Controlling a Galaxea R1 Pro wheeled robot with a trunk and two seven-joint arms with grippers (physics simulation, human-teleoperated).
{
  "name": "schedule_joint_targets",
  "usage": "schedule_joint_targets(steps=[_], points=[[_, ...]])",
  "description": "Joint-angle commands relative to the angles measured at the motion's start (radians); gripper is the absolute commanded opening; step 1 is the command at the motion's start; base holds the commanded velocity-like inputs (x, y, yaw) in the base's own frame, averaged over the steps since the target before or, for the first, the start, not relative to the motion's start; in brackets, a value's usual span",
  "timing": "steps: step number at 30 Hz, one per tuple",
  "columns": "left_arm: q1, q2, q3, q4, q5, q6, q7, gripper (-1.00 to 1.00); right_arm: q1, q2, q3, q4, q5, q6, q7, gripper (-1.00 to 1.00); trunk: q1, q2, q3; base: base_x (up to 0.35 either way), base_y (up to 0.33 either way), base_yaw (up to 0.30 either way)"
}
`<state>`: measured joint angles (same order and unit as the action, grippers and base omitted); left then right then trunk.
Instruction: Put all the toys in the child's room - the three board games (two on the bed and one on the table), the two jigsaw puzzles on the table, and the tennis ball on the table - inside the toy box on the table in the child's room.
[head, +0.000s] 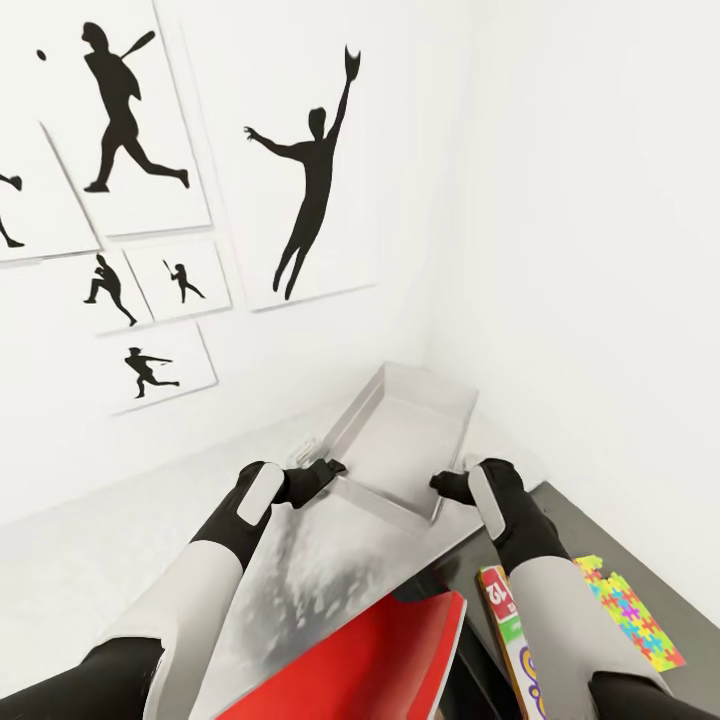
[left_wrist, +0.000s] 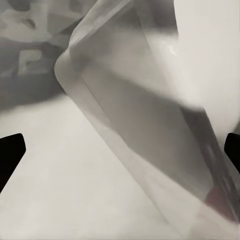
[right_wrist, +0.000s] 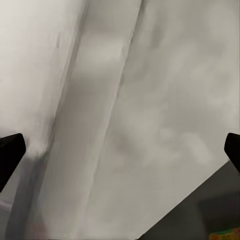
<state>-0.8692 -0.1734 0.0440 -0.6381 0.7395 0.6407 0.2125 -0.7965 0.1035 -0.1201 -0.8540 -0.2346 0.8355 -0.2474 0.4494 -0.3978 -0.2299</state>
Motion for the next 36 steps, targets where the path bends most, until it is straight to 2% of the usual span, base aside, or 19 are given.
schedule_joint_targets(steps=[1, 5, 20, 21, 22, 23, 36], points=[[-0.001, -0.001, 0.004, -0.002, 0.011, 0.006, 0.008, 1.00, -0.003, 0.001, -0.002, 0.028, -0.010, -0.019, -0.008, 1.00, 0.001, -0.002, -0.003, 0.000, 0.000, 0.000], [-0.001, -0.001, 0.004, -0.002, 0.011, 0.007, 0.007, 1.00, -0.004, 0.002, -0.001, 0.052, -0.009, -0.038, -0.006, 1.00, 0.001, -0.002, -0.006, 0.000, 0.000, 0.000], [-0.001, -0.001, 0.004, -0.002, 0.011, 0.008, 0.007, 1.00, -0.004, 0.003, 0.000, 0.048, -0.009, -0.034, -0.006, 1.00, 0.001, -0.002, -0.007, 0.000, 0.000, 0.000], [-0.001, -0.001, 0.004, -0.002, 0.012, 0.009, 0.007, -1.00, -0.004, 0.003, 0.001, 0.048, -0.009, -0.034, -0.006, 1.00, 0.001, -0.002, -0.007, 0.000, 0.000, 0.000], [-0.001, -0.001, 0.004, -0.002, 0.012, 0.009, 0.007, -1.00, -0.004, 0.004, 0.002, 0.048, -0.009, -0.034, -0.006, 1.00, 0.001, -0.002, -0.007, 0.000, 0.000, 0.000], [-0.001, -0.001, 0.004, -0.002, 0.012, 0.010, 0.008, -1.00, -0.004, 0.004, 0.003, 0.047, -0.009, -0.034, -0.007, -1.00, 0.001, -0.002, -0.007, 0.000, 0.000, 0.000], [-0.001, -0.001, 0.005, -0.002, 0.011, 0.010, 0.004, -1.00, -0.004, 0.004, 0.007, 0.047, -0.009, -0.032, -0.007, -1.00, 0.001, -0.002, -0.005, 0.000, 0.000, 0.000]])
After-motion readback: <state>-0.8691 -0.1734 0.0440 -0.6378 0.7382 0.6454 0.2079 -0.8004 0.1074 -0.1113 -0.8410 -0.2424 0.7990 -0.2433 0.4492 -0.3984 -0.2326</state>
